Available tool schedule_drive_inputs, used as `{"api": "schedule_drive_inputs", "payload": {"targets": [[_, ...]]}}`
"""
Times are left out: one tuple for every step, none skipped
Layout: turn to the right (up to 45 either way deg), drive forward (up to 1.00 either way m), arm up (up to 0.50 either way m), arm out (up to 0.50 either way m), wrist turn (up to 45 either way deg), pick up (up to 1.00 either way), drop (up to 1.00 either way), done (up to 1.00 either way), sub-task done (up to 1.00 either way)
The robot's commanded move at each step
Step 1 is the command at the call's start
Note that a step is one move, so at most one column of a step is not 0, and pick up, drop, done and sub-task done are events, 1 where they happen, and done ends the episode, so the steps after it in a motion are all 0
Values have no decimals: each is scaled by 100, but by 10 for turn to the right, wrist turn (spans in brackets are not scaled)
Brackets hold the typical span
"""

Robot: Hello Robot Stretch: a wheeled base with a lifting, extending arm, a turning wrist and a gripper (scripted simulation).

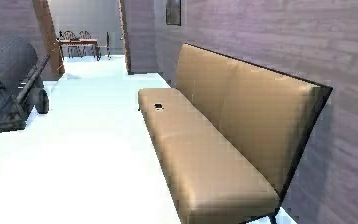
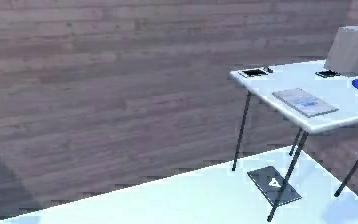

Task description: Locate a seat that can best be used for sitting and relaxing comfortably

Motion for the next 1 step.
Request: {"api": "schedule_drive_inputs", "payload": {"targets": [[0,0,0,0,0,0,0,100,0]]}}
